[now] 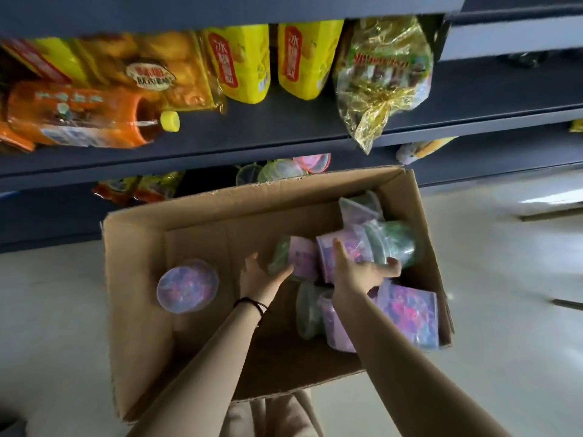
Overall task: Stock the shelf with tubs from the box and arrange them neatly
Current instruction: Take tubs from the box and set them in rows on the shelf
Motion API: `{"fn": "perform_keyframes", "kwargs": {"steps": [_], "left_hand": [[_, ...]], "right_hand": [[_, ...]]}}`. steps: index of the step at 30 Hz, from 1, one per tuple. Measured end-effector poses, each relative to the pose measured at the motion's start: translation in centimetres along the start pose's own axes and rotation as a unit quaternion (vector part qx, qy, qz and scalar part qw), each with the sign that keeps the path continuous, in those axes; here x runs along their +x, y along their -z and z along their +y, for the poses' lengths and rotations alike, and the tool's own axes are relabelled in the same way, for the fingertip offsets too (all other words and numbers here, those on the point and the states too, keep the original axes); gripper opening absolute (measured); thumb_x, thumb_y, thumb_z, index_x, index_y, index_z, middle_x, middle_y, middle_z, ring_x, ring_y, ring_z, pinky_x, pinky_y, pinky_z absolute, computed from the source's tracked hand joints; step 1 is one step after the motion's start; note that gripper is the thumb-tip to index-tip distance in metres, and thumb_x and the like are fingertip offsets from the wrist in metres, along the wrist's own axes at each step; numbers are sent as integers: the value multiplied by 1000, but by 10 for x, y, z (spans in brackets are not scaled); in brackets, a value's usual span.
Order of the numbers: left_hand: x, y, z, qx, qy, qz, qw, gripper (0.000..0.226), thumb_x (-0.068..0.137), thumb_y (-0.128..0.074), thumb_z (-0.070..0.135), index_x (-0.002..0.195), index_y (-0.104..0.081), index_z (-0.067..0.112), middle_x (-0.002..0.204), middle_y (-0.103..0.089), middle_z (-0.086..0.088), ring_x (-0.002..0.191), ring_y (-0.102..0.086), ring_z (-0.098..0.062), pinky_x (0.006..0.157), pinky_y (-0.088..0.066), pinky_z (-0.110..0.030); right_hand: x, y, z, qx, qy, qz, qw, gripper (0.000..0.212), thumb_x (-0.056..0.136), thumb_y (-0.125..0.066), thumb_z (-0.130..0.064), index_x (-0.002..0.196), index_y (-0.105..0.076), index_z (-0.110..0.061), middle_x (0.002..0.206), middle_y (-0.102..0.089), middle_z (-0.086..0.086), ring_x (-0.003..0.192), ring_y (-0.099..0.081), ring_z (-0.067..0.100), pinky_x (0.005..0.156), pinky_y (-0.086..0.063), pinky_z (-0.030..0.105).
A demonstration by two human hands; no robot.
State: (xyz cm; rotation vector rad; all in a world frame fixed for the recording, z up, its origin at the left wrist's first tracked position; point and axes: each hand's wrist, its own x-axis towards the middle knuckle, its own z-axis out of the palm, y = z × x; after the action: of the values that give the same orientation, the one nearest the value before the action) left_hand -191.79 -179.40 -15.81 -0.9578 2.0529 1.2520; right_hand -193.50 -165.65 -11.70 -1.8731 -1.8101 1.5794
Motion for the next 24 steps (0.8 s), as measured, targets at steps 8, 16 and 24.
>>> {"fn": "perform_keyframes", "kwargs": {"steps": [8, 16, 24], "left_hand": [[22, -25, 0, 50, 50, -85, 994, 84, 80, -75, 31, 143, -27, 3, 138, -46, -20, 124, -49, -33, 98, -39, -34], [22, -16, -5, -21, 35, -82, 996, 84, 37, -92, 36, 111, -54, 19, 95, -63, 6, 83, -60, -11, 68, -45, -25], [38, 49, -27, 80, 30, -51, 995, 113, 34, -83, 61, 130, -46, 13, 119, -62, -4, 106, -59, -23, 87, -48, -32]], "right_hand": [[-24, 10, 9, -86, 151, -73, 982, 91, 70, -84, -19, 140, -26, -21, 140, -32, 3, 124, -36, 12, 94, -33, 18], [-11, 15, -1, -211, 185, -167, 945, 101, 64, -87, -13, 145, -26, -15, 139, -27, 3, 126, -31, 16, 94, -27, 18], [-15, -2, 12, -248, 134, -223, 933, 101, 70, -80, -26, 148, -16, -27, 136, -48, 11, 121, -50, 31, 88, -42, 30]]}}
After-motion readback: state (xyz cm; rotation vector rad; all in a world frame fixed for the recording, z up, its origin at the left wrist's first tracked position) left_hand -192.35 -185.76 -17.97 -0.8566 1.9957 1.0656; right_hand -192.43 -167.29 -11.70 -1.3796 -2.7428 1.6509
